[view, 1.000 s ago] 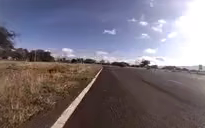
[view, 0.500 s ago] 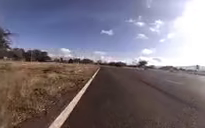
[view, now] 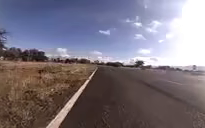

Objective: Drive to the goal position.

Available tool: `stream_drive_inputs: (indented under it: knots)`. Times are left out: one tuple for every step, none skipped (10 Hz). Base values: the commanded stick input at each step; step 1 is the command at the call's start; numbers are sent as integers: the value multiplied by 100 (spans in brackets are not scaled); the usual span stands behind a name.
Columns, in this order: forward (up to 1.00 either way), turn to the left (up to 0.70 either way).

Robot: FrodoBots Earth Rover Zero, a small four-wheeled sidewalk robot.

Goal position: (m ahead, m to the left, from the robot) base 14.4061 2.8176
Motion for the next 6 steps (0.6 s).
stream_drive_inputs:
  knots:
    - [45,0]
    - [45,0]
    - [45,0]
    - [45,0]
    - [45,0]
    - [45,0]
